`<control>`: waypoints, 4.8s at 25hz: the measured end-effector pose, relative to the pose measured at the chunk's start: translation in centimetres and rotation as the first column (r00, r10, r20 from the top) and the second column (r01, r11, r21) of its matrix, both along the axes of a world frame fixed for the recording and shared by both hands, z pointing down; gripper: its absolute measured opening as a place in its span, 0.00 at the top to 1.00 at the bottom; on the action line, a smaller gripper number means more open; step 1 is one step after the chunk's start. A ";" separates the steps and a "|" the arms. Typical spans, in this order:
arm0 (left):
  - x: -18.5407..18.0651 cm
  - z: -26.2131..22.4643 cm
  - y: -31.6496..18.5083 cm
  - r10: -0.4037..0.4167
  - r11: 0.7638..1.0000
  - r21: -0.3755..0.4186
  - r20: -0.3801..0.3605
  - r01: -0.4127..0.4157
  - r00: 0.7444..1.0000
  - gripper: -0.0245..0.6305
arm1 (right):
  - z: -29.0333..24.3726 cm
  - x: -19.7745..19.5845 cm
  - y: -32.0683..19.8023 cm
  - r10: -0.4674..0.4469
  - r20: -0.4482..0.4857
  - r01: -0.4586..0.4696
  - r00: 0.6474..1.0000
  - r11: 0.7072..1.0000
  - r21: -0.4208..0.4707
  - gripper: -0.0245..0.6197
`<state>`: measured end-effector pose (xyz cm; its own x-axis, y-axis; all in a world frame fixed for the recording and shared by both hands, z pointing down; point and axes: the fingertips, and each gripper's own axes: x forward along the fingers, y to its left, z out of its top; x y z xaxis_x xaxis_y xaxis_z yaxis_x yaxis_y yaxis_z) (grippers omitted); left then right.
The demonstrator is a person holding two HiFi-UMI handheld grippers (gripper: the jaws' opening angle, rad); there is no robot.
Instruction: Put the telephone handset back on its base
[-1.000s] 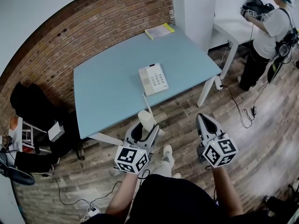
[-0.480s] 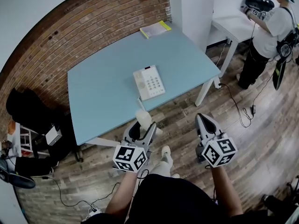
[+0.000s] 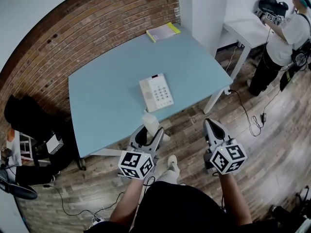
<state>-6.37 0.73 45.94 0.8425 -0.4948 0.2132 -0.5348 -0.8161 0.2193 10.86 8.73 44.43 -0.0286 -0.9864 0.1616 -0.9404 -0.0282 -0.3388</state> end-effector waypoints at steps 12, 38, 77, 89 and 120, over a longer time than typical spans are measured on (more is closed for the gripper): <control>0.5 0.8 -5.8 0.009 1.000 -0.029 -0.004 -0.009 1.000 0.60 | 0.3 0.5 -5.9 0.002 0.002 -0.002 1.000 1.000 -0.022 0.94; 2.5 1.8 -14.4 0.088 0.993 -0.080 -0.035 -0.091 0.996 0.60 | 0.0 -0.7 -14.4 -0.006 -0.032 0.004 0.999 0.998 -0.063 0.94; 6.6 1.5 -19.2 -0.122 0.989 -0.081 -0.019 0.120 0.992 0.60 | -1.0 2.2 -24.9 -0.312 -0.047 0.311 0.949 0.950 -0.026 0.94; 7.1 2.0 -20.6 -0.229 0.969 -0.089 0.000 0.228 0.973 0.60 | -0.7 3.2 -27.7 -0.419 -0.044 0.418 0.907 0.908 -0.034 0.94; 4.8 4.9 -21.2 -0.463 0.877 -0.117 0.060 0.467 0.884 0.60 | 1.4 2.2 -31.3 -0.589 -0.028 0.587 0.808 0.808 -0.061 0.94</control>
<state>-1.60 -20.47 50.88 0.5145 -0.7955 0.3201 -0.8535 -0.4392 0.2804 13.10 -22.59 45.86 -0.5923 -0.7745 0.2220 -0.7960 0.5198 -0.3102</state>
